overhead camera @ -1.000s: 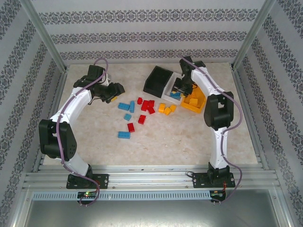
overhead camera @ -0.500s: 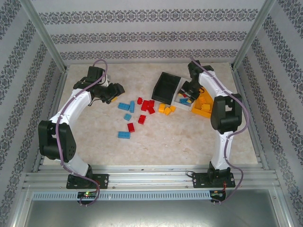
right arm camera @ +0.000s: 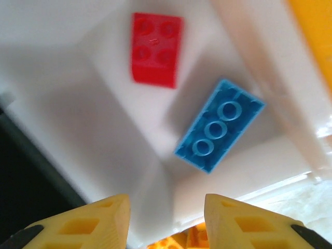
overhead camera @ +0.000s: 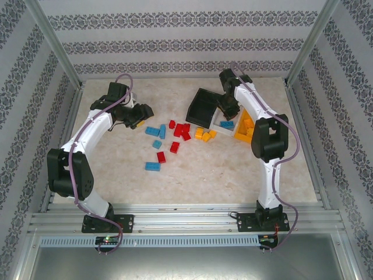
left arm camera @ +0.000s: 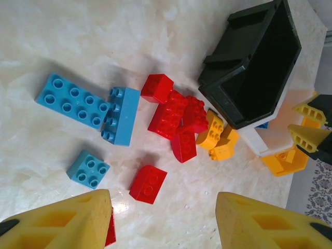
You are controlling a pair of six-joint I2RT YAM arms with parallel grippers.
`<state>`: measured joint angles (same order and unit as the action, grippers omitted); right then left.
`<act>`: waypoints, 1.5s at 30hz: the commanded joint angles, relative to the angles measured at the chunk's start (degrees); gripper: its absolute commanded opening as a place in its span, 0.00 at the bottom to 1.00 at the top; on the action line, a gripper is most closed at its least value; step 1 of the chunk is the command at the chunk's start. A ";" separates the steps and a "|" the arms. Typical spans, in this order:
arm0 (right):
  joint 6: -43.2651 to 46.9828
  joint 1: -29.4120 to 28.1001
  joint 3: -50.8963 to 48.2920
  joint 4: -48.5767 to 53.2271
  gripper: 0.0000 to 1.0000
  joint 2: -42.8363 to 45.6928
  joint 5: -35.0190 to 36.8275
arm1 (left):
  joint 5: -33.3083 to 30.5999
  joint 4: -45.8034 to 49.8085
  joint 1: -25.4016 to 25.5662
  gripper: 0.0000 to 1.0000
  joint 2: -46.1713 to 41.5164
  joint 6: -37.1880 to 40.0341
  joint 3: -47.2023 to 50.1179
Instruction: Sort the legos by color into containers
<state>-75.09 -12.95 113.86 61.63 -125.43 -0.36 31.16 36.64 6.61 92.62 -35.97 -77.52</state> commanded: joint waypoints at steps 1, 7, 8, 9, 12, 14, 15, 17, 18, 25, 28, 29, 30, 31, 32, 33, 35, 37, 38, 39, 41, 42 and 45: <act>-6.73 0.52 -2.92 2.12 0.41 0.73 2.96 | 1.04 1.88 -1.04 0.56 -1.58 1.79 -0.05; -9.12 0.51 -2.60 1.61 0.38 -1.10 2.42 | 1.54 1.62 -1.09 0.56 -1.32 1.60 0.00; -9.32 0.51 -2.68 1.30 0.36 -1.40 2.43 | 1.50 1.83 -1.05 0.56 -1.39 1.73 -0.10; -9.29 0.50 -2.70 0.87 0.36 -1.82 2.31 | 1.46 2.00 -1.16 0.56 -1.46 1.86 -0.09; -9.03 0.25 -1.39 1.26 0.35 -3.40 2.65 | 1.21 2.33 -1.13 0.56 -1.74 2.21 0.36; -8.61 -0.10 0.06 2.01 0.35 -4.73 2.80 | 1.19 2.51 -1.20 0.56 -1.96 2.39 0.72; -8.43 -0.30 0.68 2.47 0.36 -5.38 2.86 | 1.19 2.56 -1.27 0.56 -2.09 2.47 0.94; -8.24 -0.62 1.68 2.89 0.36 -6.53 2.68 | 1.06 2.80 -1.42 0.56 -2.43 2.70 1.22; -8.17 -0.74 1.93 2.95 0.36 -7.05 2.42 | 1.06 2.90 -1.51 0.56 -2.50 2.85 1.30; -8.82 -1.28 1.01 2.98 0.45 -8.32 2.66 | 1.14 3.08 -1.95 0.56 -2.88 2.96 1.67; -8.75 -1.34 1.20 2.67 0.46 -8.93 2.25 | 1.12 3.08 -2.09 0.56 -2.75 2.97 1.66; -8.67 -1.24 1.11 2.46 0.47 -9.11 2.10 | 1.12 3.08 -2.13 0.56 -2.62 2.92 1.54; -8.59 -1.21 1.10 2.36 0.47 -9.29 1.99 | 1.11 3.14 -2.20 0.56 -2.56 2.92 1.53; -8.50 -1.12 0.93 2.15 0.47 -9.44 1.85 | 1.11 3.17 -2.15 0.56 -2.57 2.92 1.49; -8.32 -0.97 0.65 1.78 0.47 -9.61 1.62 | 1.18 3.17 -2.22 0.56 -2.48 2.93 1.43; -8.19 -0.93 0.45 1.43 0.47 -9.74 1.30 | 1.19 3.17 -2.29 0.56 -2.53 2.96 1.40; -8.01 -0.80 0.18 1.01 0.47 -10.18 0.78 | 1.16 3.21 -2.30 0.56 -2.53 2.97 1.57; -7.62 -0.71 0.13 0.61 0.44 -10.66 0.64 | 1.09 3.26 -2.41 0.56 -2.75 2.94 1.88; -7.46 -0.63 0.06 0.37 0.42 -10.84 0.55 | 1.09 3.26 -2.46 0.56 -2.79 2.94 2.08; -7.12 -0.57 0.00 -0.09 0.40 -11.11 0.32 | 1.09 3.26 -2.58 0.56 -2.91 2.92 2.27; -6.83 -0.28 -0.09 -0.47 0.35 -11.62 -0.07 | 1.19 3.24 -2.75 0.56 -3.16 2.92 2.71; -6.46 -0.19 -0.21 -0.90 0.30 -11.73 -0.15 | 1.22 3.26 -2.85 0.56 -3.36 2.95 2.93; -5.97 0.13 -0.31 -1.65 0.16 -12.04 -0.53 | 1.19 3.39 -3.05 0.56 -3.91 3.01 3.47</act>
<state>-82.06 -13.23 115.04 61.80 -133.67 0.56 31.68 38.28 4.38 91.24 -34.63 -75.00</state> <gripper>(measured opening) 0.186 0.559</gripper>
